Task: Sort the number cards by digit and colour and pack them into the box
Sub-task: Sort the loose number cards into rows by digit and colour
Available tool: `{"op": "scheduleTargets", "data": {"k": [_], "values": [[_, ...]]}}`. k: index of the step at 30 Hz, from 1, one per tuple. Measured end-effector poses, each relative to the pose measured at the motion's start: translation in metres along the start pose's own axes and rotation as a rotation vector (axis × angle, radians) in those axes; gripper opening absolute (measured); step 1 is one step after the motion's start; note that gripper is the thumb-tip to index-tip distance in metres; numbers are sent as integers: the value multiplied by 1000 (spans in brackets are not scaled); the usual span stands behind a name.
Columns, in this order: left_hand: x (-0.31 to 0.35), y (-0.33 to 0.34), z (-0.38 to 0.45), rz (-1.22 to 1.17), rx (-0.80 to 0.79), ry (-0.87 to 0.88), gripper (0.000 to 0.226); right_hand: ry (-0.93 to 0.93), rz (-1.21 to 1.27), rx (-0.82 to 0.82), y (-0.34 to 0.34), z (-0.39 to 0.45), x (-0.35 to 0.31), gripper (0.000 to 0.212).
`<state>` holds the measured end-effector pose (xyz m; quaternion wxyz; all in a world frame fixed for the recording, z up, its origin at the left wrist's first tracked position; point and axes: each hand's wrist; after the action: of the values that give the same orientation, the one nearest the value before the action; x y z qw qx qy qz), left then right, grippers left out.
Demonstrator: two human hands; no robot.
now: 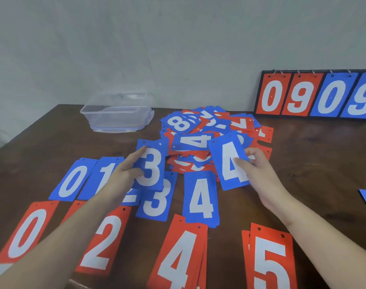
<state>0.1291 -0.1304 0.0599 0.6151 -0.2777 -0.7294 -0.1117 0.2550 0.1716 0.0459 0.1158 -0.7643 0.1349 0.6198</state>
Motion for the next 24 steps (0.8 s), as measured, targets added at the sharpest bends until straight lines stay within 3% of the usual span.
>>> {"op": "scheduleTargets", "data": {"k": [3,5,12,15,18,24], "values": [[-2,-8,-4,42,98,12,34,32,-39,-57,7,-3,0,17],[-5,-11,-6,111,135,-13,29,57,-78,-102,10,-4,0,18],[-11,3,-10,361,-21,-46,64,129,-204,-228,13,-10,6,60],[-11,10,-7,369,-92,-52,86,136,-196,-193,11,-15,7,39],[-9,13,-2,520,-118,-36,92,172,-173,-140,8,-19,6,17],[-15,10,7,840,-91,-54,68,177,-251,-130,23,-27,6,11]]}}
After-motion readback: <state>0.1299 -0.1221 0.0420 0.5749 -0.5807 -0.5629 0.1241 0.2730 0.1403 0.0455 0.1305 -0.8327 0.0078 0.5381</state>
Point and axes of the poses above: each hand's wrist, its own z-axis towards the middle knuckle, its own y-axis out of the palm, x = y × z, and after that the axes turned 11 degrees about -x, right-handed
